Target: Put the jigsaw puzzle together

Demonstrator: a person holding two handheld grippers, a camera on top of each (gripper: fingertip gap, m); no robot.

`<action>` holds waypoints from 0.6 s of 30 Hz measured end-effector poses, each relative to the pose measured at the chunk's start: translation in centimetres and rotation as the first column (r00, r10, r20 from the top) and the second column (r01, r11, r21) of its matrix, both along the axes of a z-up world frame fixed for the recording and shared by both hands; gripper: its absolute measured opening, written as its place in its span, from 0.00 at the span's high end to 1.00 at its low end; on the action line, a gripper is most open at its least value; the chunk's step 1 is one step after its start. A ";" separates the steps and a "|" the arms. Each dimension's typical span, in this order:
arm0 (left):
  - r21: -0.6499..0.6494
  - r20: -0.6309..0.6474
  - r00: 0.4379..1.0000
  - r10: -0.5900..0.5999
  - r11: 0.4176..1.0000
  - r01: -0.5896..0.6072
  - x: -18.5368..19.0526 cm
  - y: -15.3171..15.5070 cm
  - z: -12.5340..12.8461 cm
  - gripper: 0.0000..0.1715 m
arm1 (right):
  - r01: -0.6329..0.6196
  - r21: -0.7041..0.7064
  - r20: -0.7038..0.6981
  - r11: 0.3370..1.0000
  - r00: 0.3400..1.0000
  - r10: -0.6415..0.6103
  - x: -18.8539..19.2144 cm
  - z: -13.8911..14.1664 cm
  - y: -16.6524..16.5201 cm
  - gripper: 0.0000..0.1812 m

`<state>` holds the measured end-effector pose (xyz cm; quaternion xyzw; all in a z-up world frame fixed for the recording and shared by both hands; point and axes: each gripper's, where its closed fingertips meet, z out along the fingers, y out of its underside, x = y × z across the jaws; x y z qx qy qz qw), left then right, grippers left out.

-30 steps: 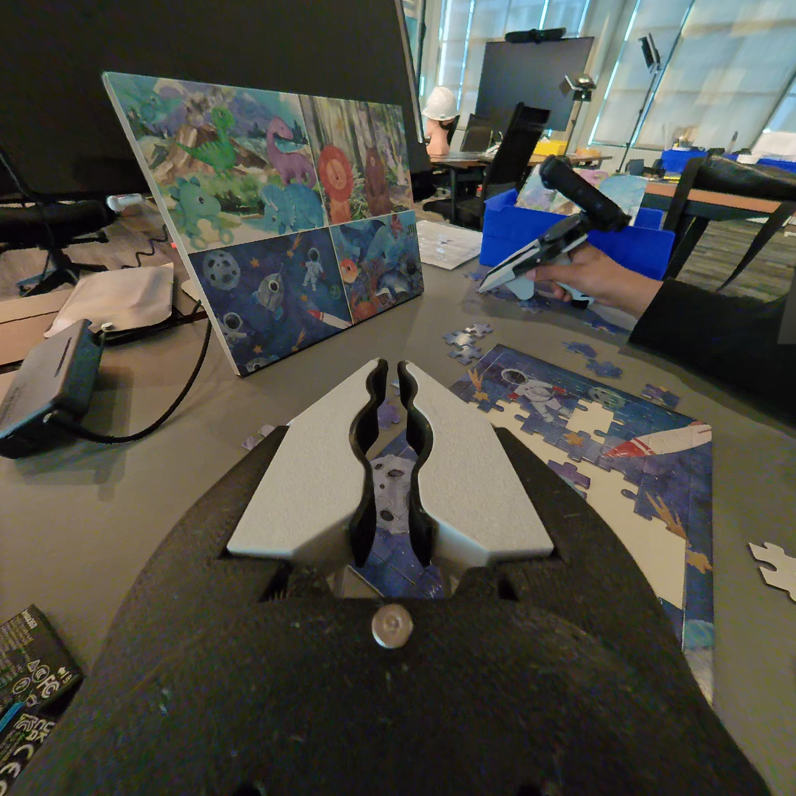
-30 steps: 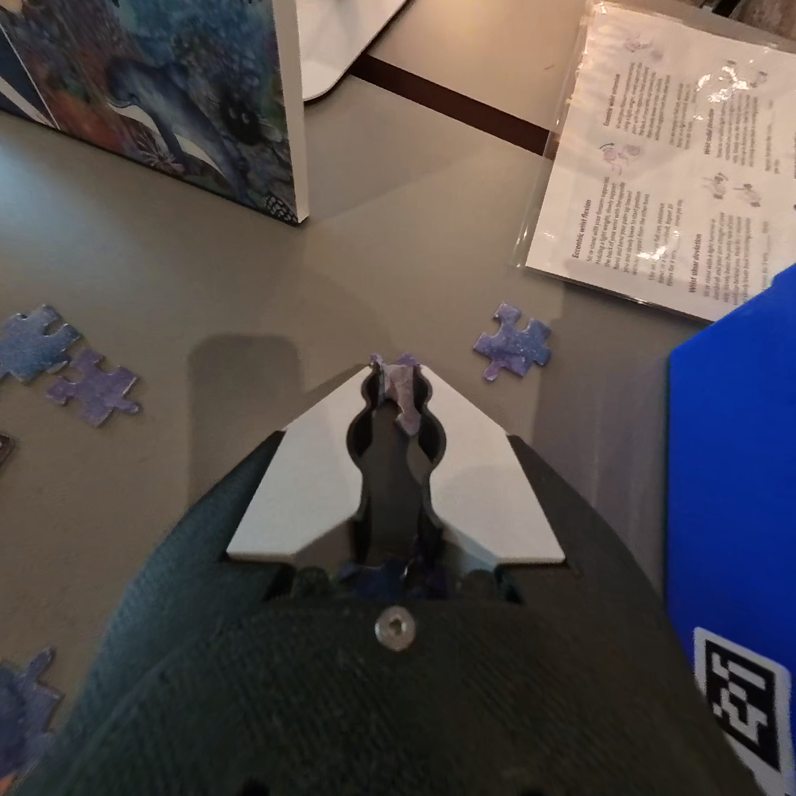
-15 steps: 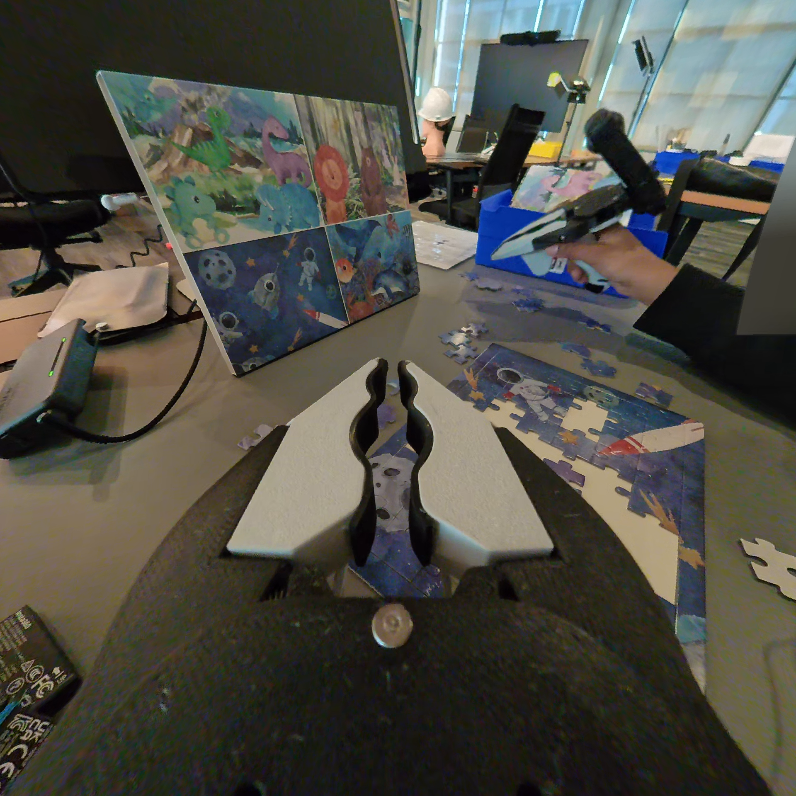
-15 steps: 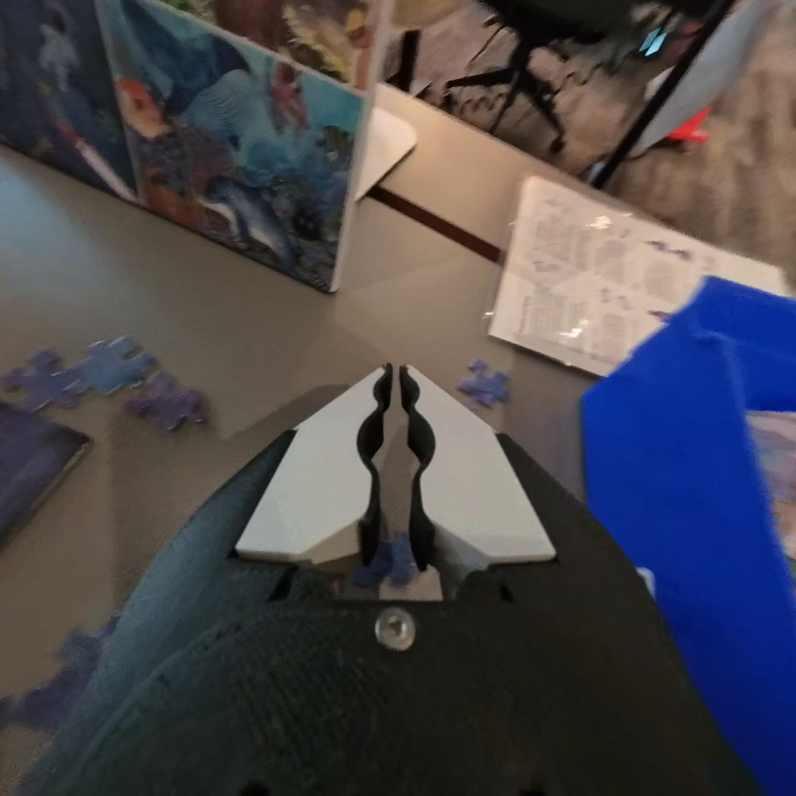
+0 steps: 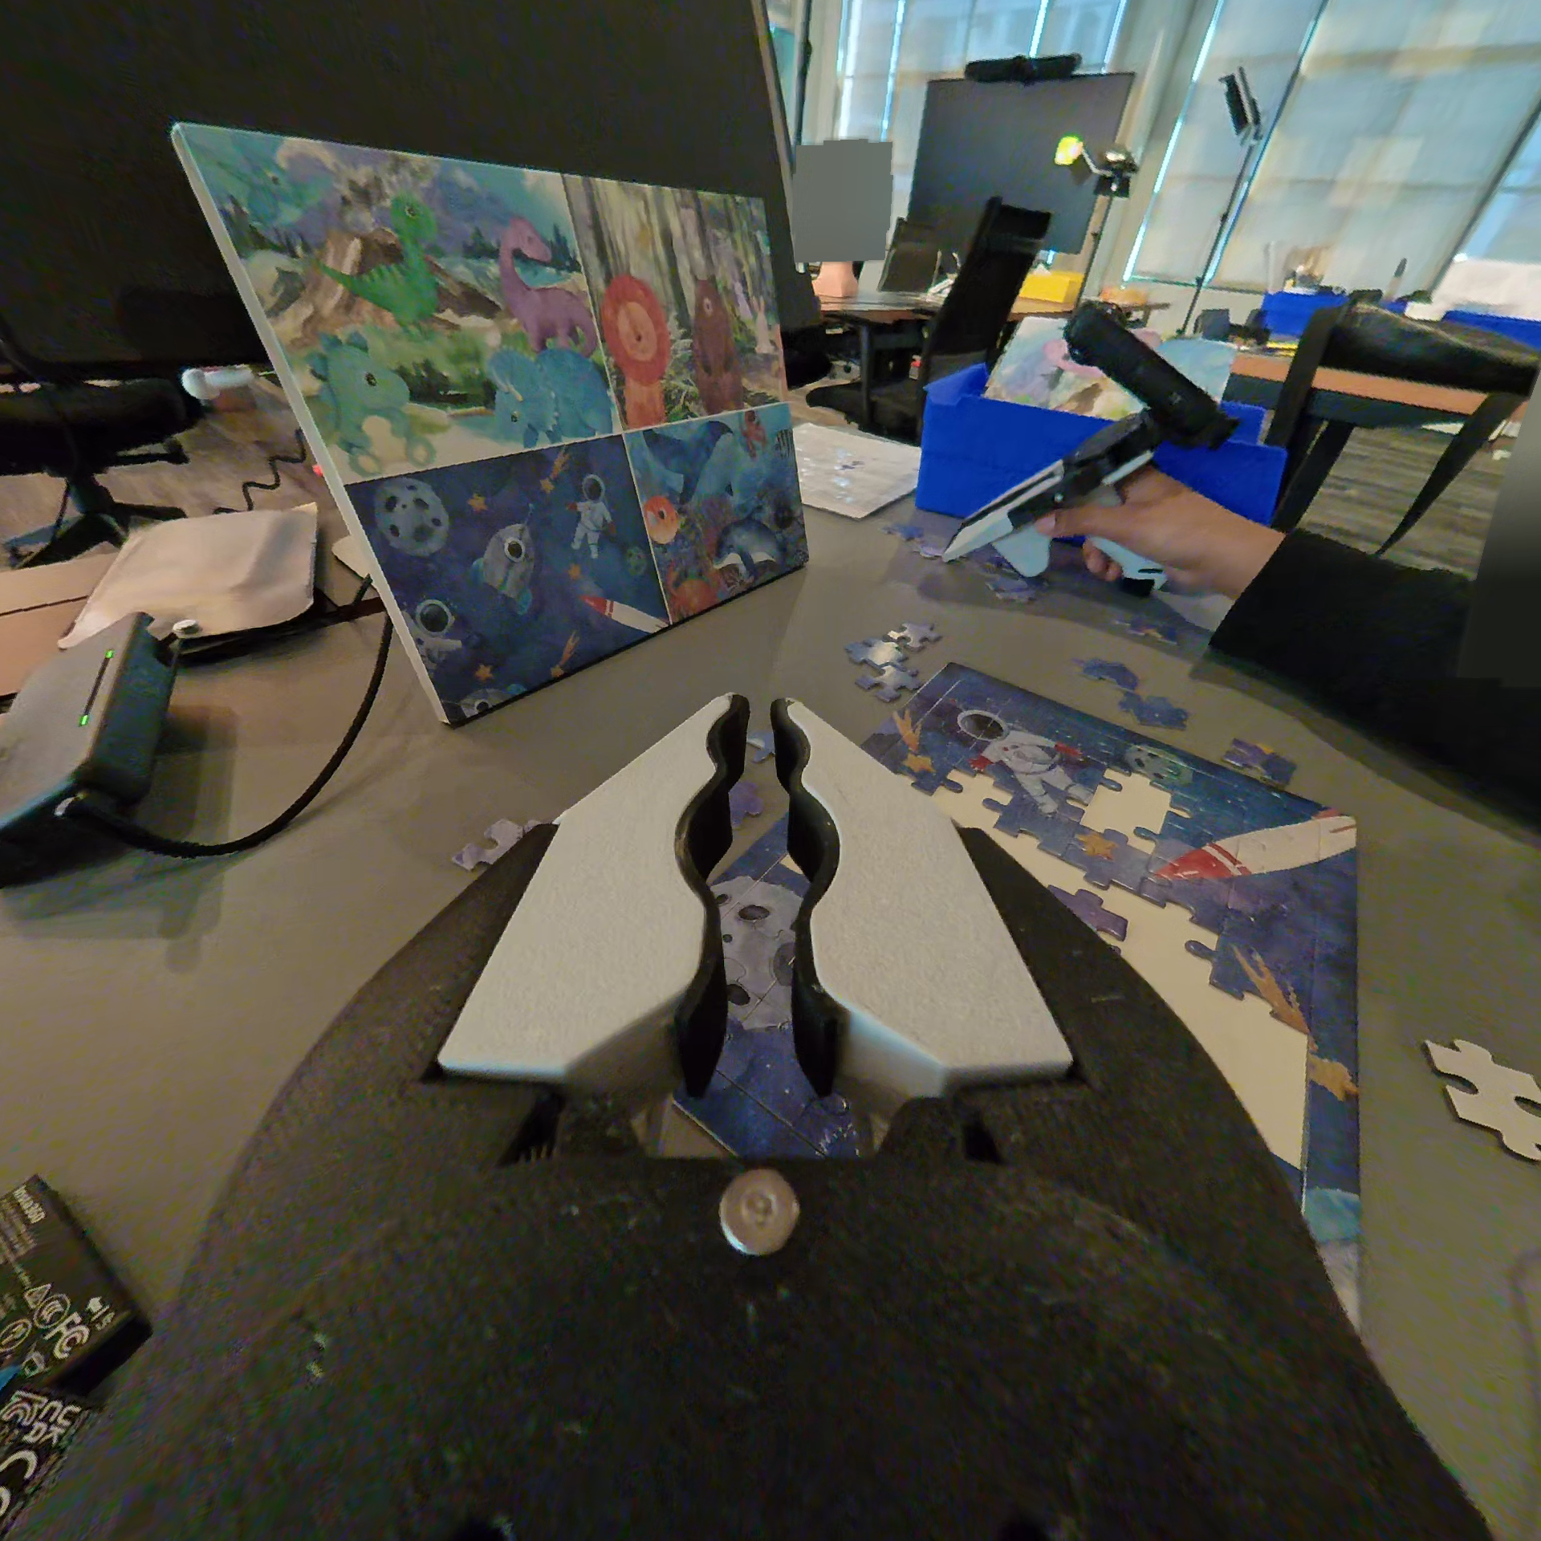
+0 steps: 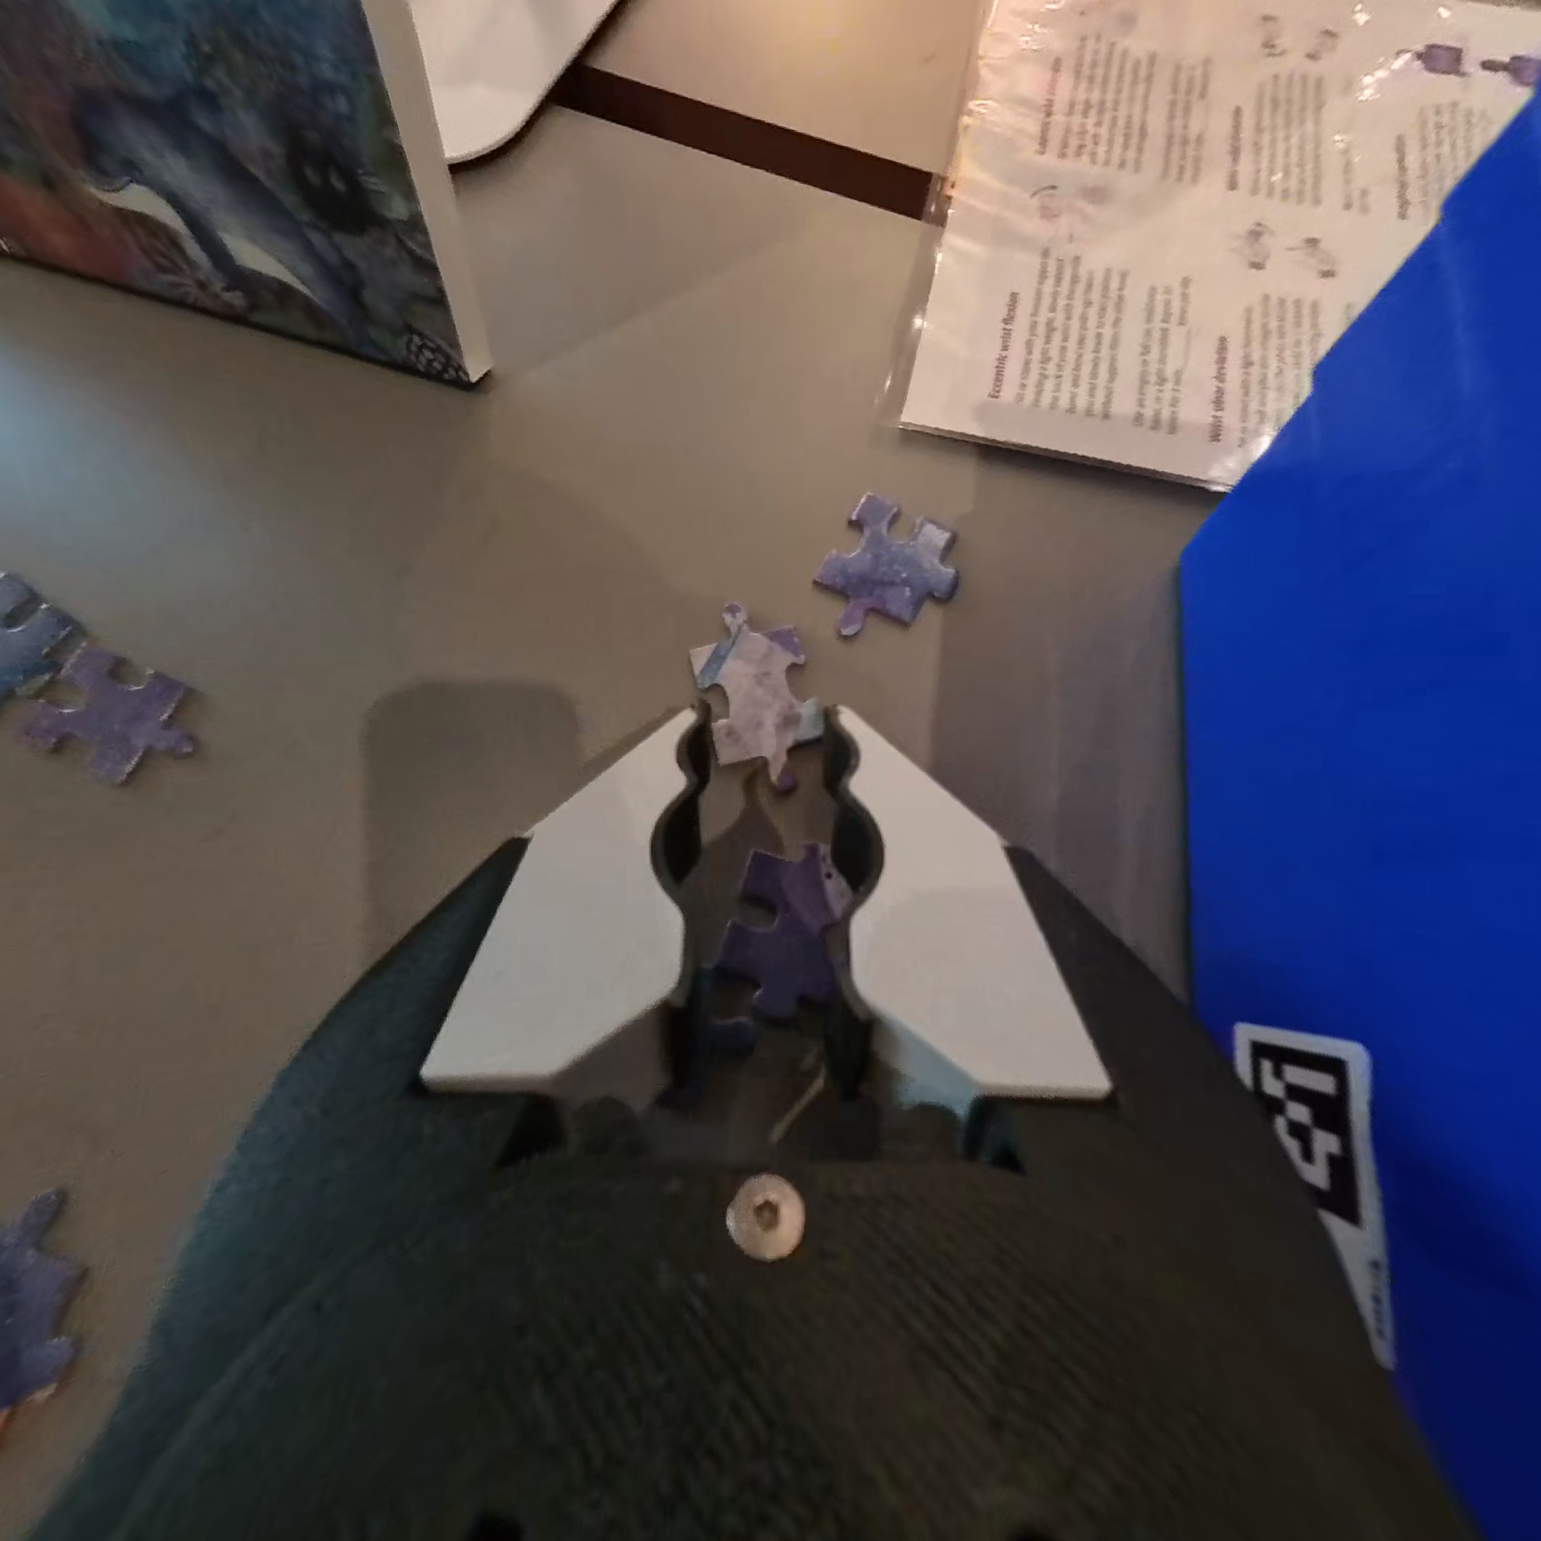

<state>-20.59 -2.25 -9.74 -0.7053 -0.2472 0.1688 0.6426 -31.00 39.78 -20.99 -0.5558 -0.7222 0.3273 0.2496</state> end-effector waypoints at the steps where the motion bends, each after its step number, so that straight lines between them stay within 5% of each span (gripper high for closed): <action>1: 0.000 0.000 1.000 -0.001 1.000 0.001 0.0 0.0 0.0 0.98 | -0.006 0.007 -0.001 1.000 1.000 0.006 0.0 0.0 -0.1 0.86; 10: 0.000 -0.001 1.000 -0.006 1.000 0.006 0.1 0.1 0.0 0.98 | -0.062 -0.013 0.009 0.998 0.998 0.062 0.5 0.1 -1.6 0.86; 11: 0.000 0.000 1.000 -0.006 1.000 0.006 0.1 0.1 0.0 0.98 | -0.072 -0.008 0.007 0.997 0.997 0.072 0.5 0.2 -1.9 0.88; 12: 0.000 0.000 1.000 -0.007 1.000 0.007 0.1 0.1 0.0 0.98 | -0.091 -0.008 -0.009 0.996 0.996 0.091 0.5 0.5 -2.3 1.00; 18: -0.001 0.001 1.000 -0.008 1.000 0.008 0.2 0.2 0.0 0.98 | -0.088 0.067 -0.065 0.994 0.994 0.092 0.5 2.2 -3.1 0.88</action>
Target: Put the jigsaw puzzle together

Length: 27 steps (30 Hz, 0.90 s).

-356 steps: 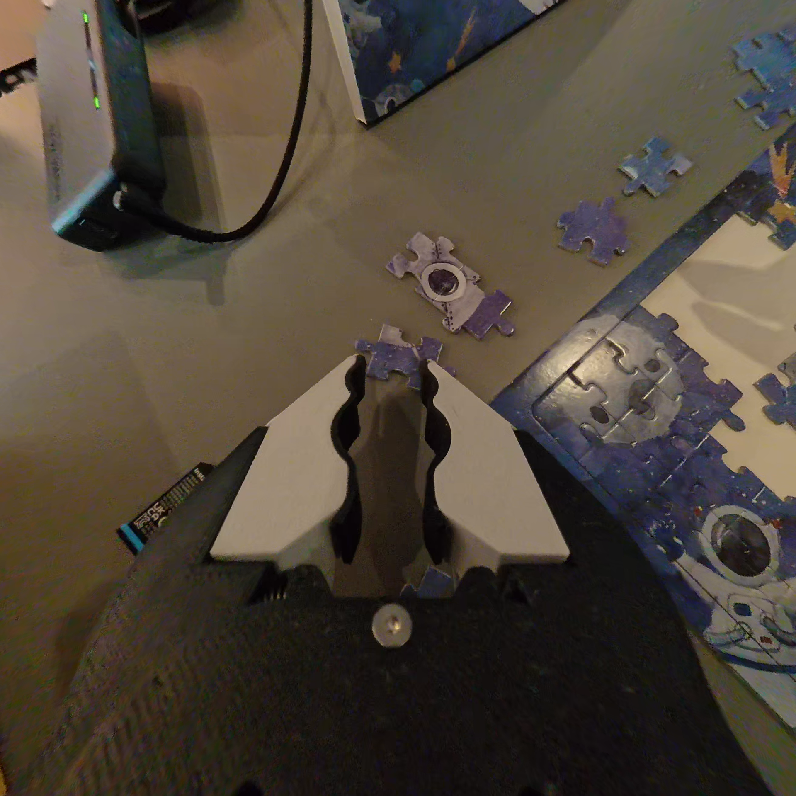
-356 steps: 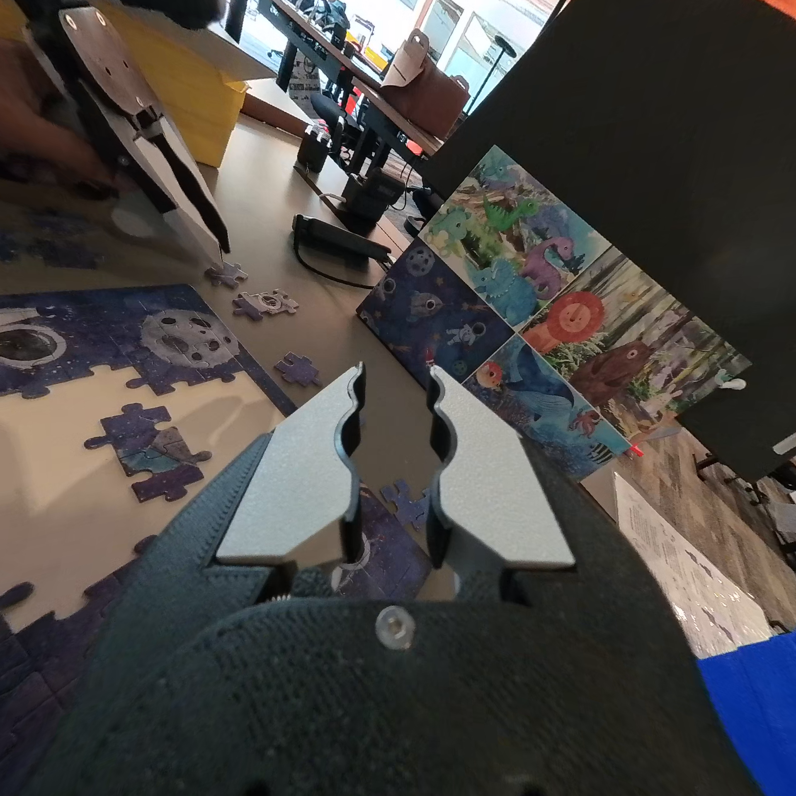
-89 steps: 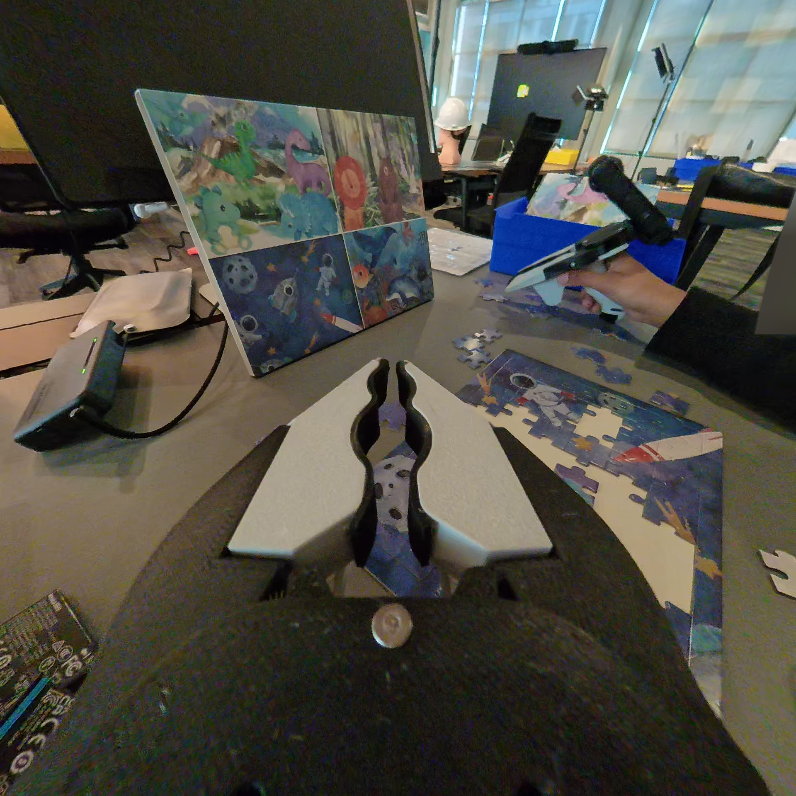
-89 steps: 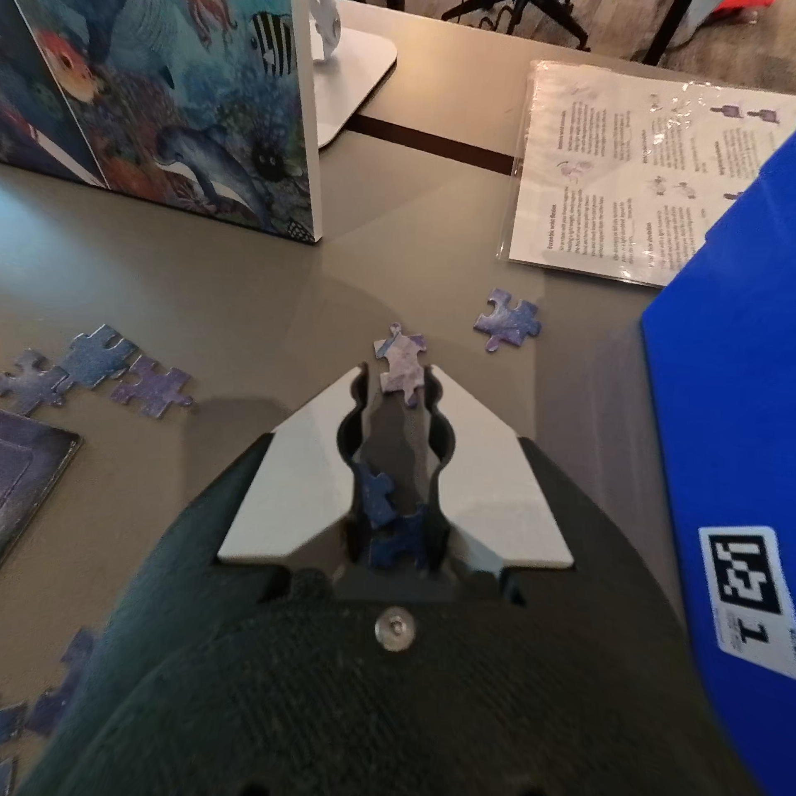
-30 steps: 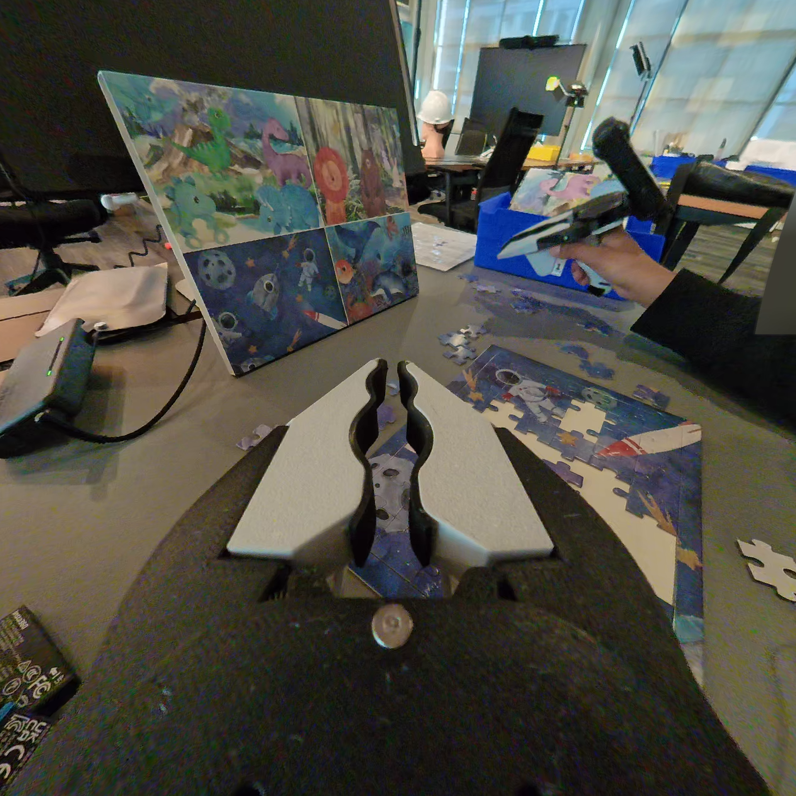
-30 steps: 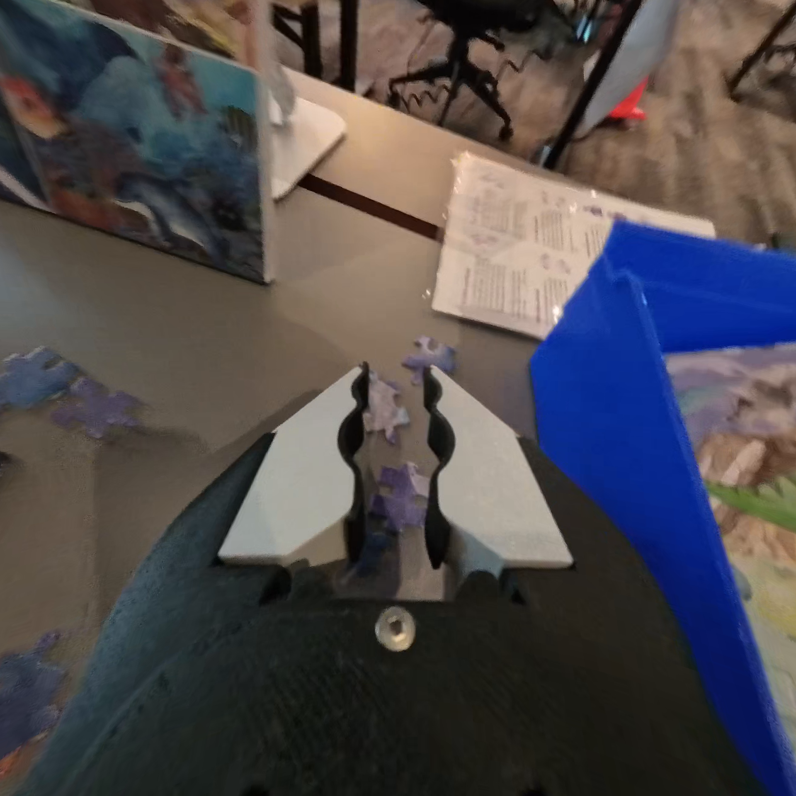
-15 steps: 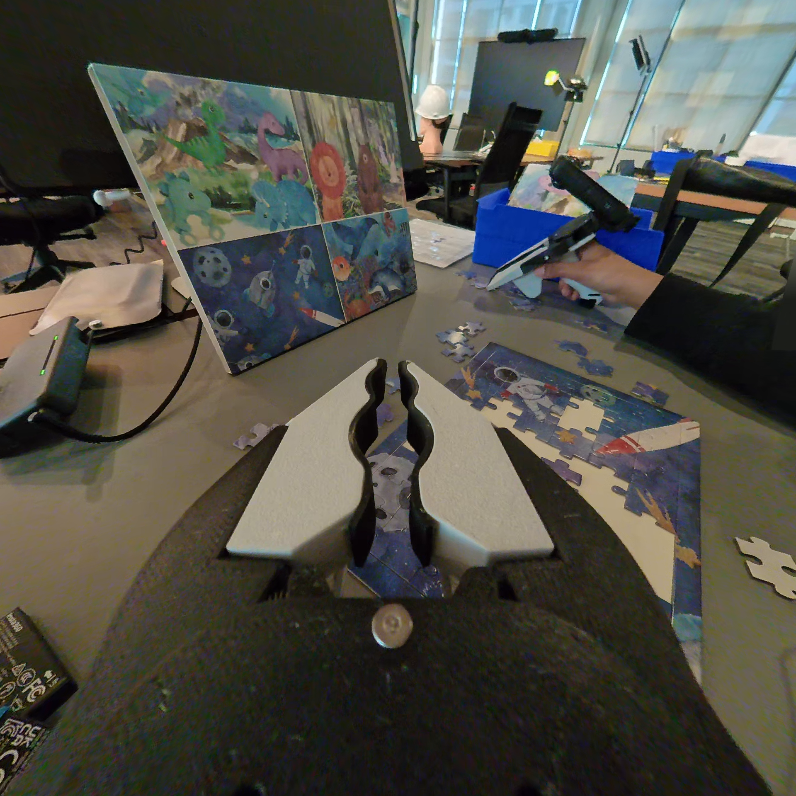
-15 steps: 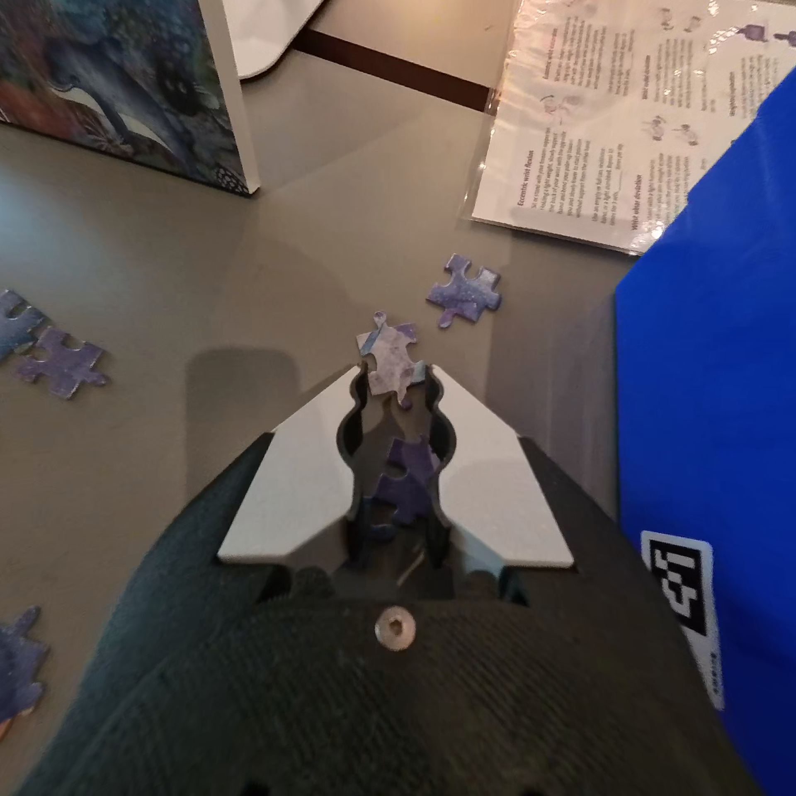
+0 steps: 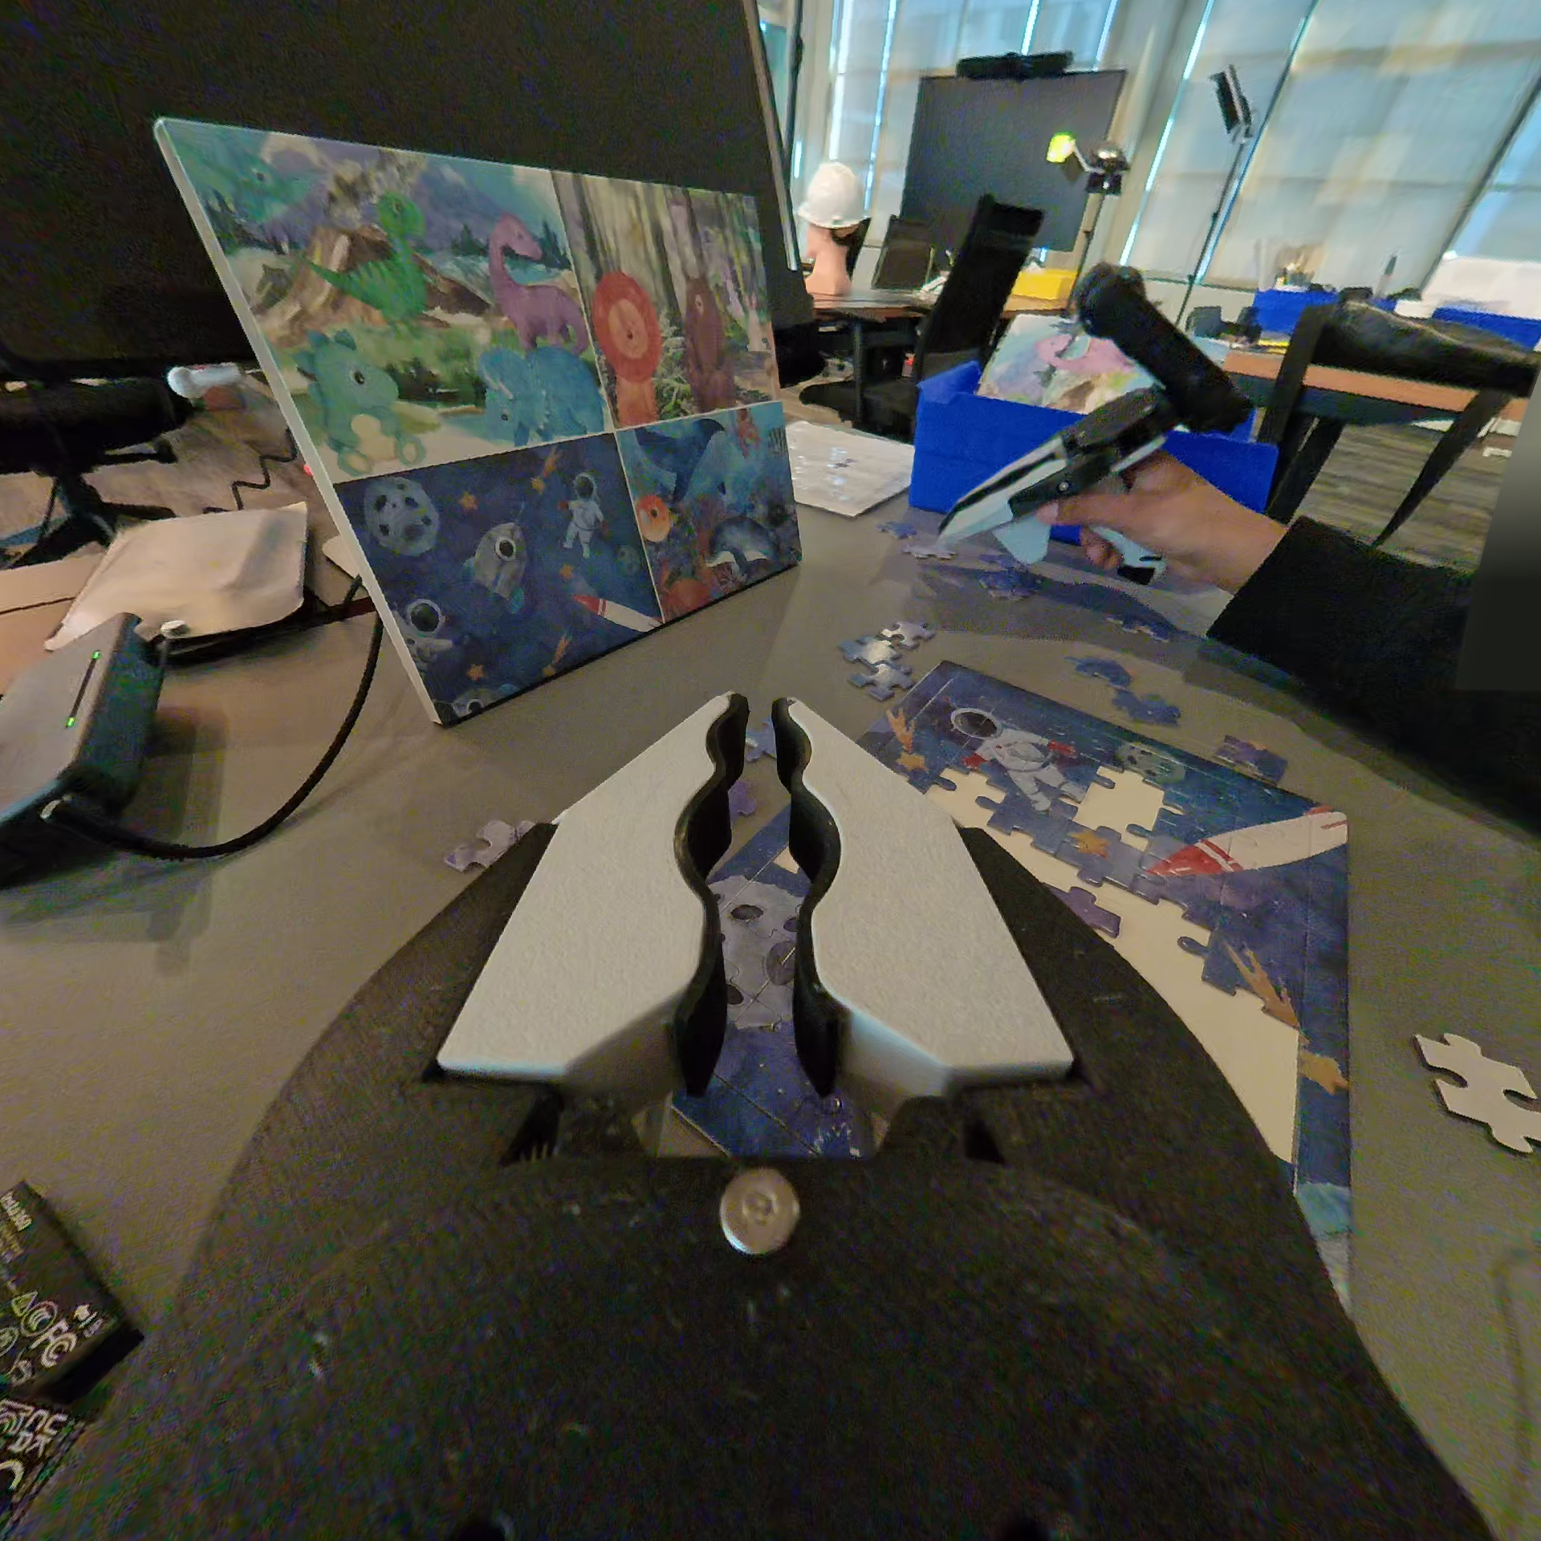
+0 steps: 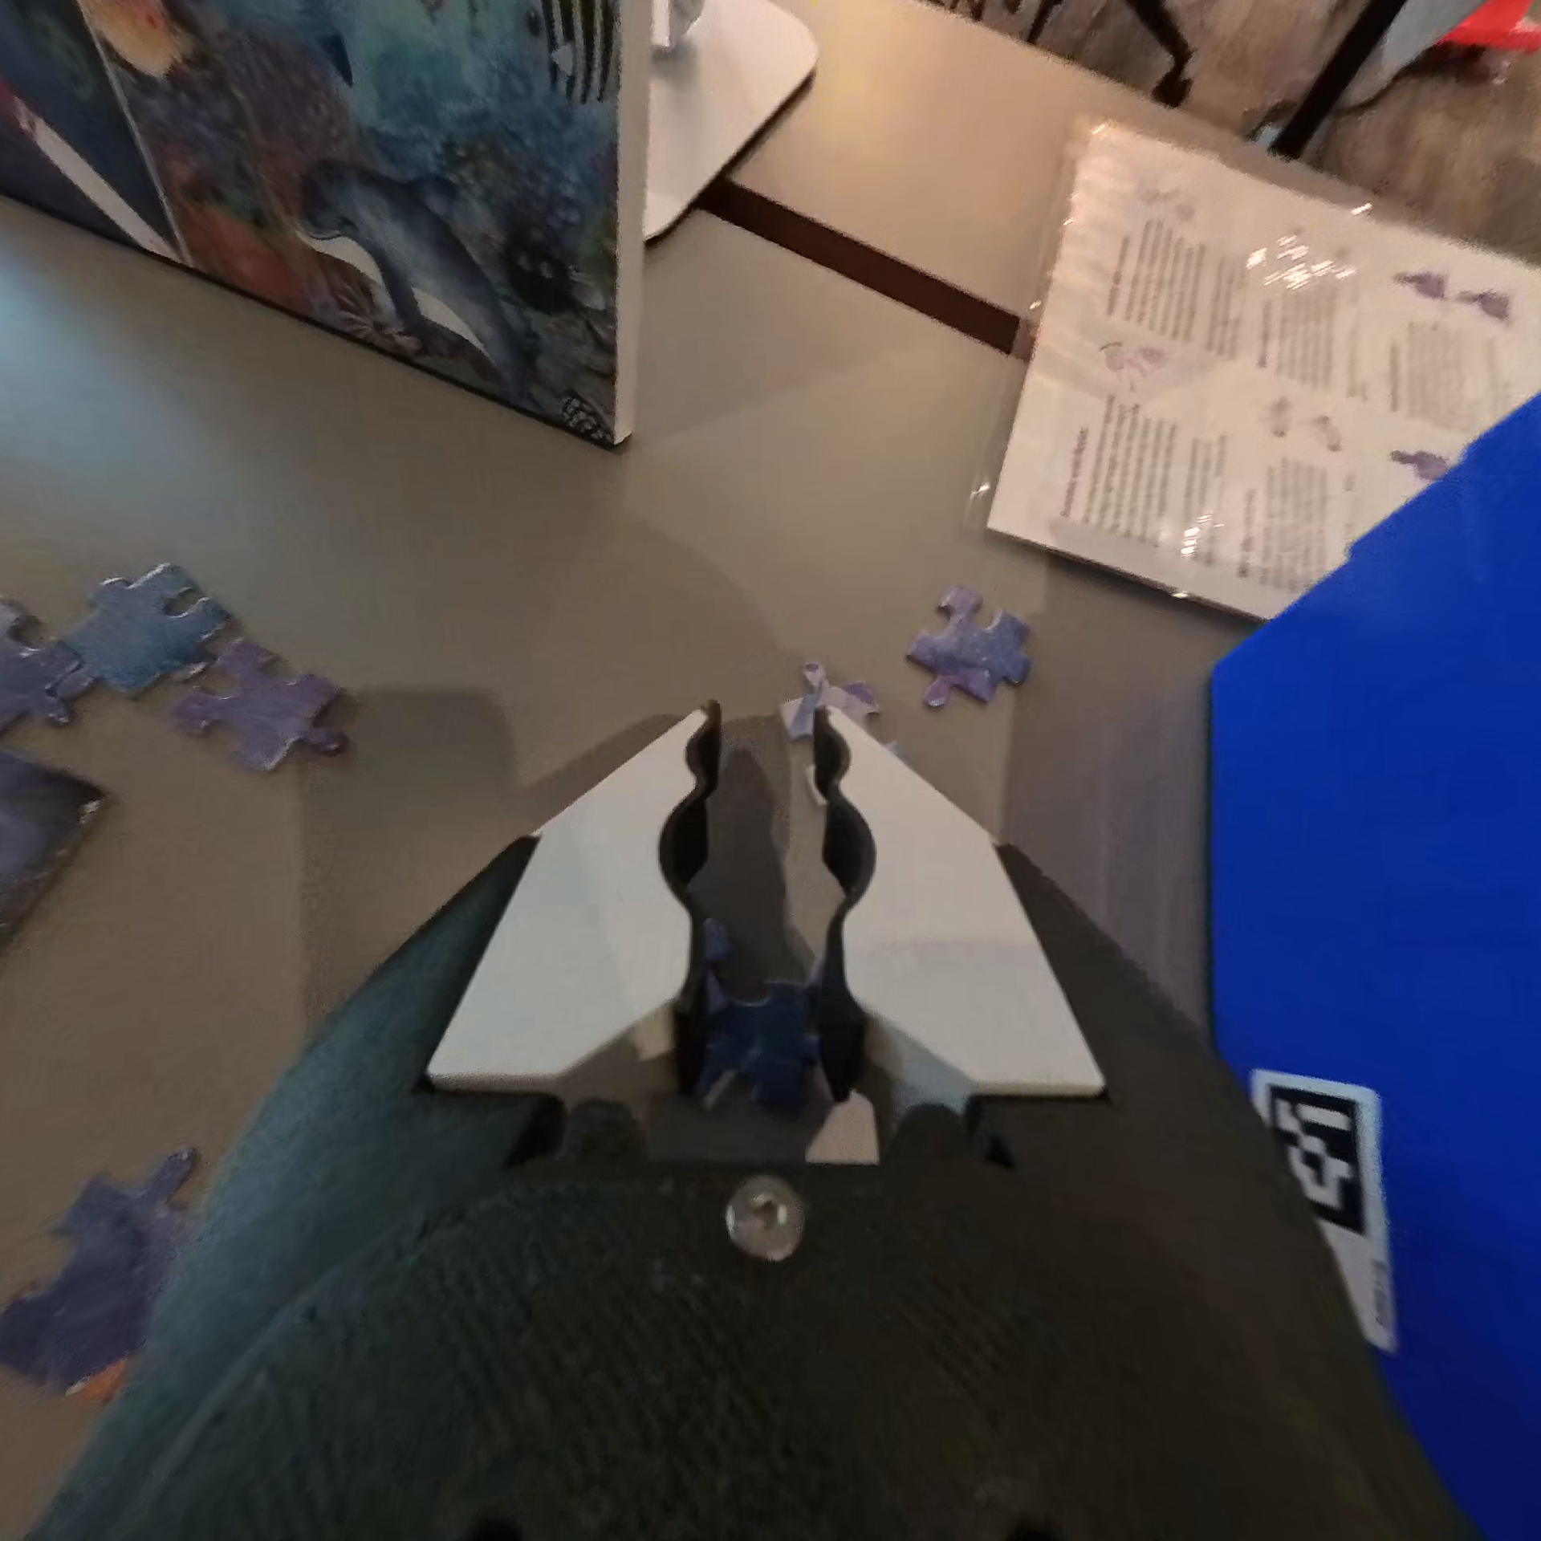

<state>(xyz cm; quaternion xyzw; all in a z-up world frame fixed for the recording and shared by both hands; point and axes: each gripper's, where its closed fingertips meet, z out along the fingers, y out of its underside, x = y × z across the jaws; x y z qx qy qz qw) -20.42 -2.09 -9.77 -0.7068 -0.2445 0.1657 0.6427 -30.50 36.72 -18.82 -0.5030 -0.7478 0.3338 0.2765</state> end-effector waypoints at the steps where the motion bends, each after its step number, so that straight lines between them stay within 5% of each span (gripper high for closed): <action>1: 0.001 0.000 1.000 -0.001 1.000 0.001 0.0 0.0 0.0 0.98 | 0.021 0.017 -0.023 1.000 1.000 -0.021 -0.2 0.2 0.5 0.86; 8: -0.004 0.003 1.000 -0.002 1.000 0.002 0.0 0.1 -0.1 0.98 | 0.154 -0.050 0.089 0.987 0.985 -0.150 -0.8 -2.2 2.3 0.68; 27: 0.002 0.006 1.000 -0.007 1.000 0.007 0.2 0.1 0.0 0.98 | 0.301 0.127 0.043 0.945 0.950 -0.308 0.0 -1.8 6.8 0.82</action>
